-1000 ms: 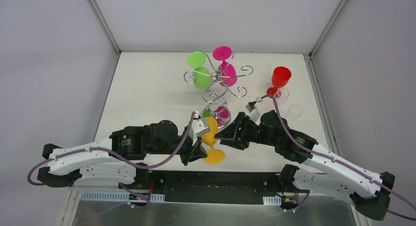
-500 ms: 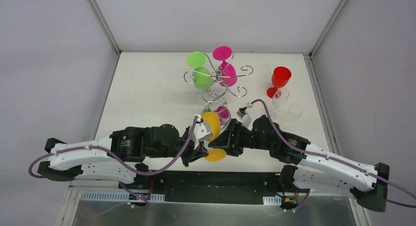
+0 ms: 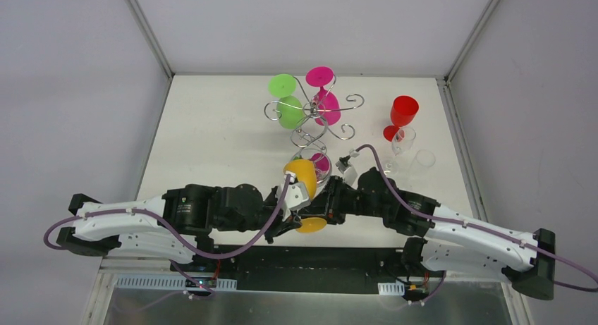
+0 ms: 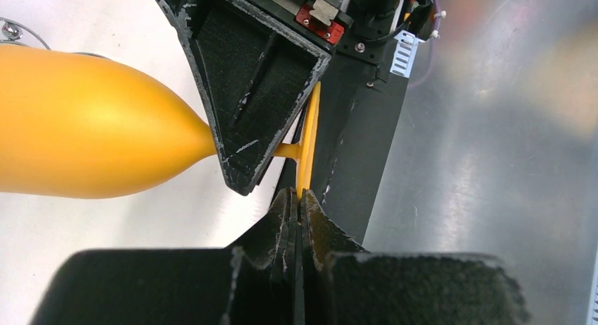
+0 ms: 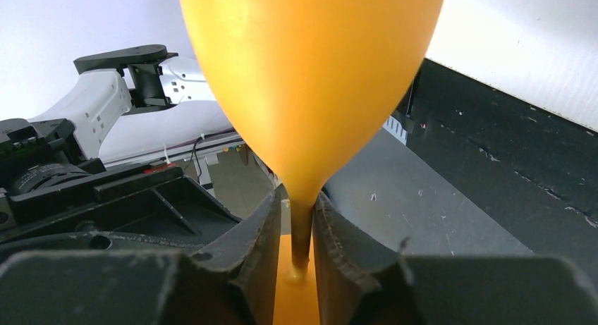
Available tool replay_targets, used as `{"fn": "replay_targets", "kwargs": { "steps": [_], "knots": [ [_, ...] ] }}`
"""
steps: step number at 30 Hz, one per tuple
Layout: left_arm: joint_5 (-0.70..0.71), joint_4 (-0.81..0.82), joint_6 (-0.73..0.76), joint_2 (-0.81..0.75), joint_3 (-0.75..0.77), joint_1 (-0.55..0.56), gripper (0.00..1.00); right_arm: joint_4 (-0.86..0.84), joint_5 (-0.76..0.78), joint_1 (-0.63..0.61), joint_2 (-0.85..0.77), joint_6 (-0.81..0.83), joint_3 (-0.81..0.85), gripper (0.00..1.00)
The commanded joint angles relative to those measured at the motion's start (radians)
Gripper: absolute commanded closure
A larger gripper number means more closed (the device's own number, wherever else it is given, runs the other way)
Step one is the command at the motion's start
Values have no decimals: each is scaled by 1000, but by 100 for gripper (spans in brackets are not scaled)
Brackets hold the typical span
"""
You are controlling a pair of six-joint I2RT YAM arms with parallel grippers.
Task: Take the wine glass off the wine glass rack
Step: Place the wine glass at the center of the board.
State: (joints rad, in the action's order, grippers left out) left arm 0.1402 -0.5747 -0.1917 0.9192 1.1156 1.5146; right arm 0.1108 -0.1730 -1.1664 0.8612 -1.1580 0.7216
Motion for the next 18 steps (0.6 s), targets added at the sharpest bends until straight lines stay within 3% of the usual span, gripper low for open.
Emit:
{"fn": "replay_targets", "kwargs": {
  "steps": [1, 7, 9, 18],
  "knots": [
    [29, 19, 17, -12, 29, 15, 100, -75, 8, -15, -17, -20, -1, 79],
    [45, 19, 11, -9, 20, 15, 100, -89, 11, -22, -22, -25, -11, 99],
    [45, 17, 4, -16, 14, 15, 98, -89, 15, -24, -26, -24, -14, 100],
    [28, 18, -41, -72, -13, 15, 68, -51, 37, -24, -64, 16, -14, 100]
  ]
}}
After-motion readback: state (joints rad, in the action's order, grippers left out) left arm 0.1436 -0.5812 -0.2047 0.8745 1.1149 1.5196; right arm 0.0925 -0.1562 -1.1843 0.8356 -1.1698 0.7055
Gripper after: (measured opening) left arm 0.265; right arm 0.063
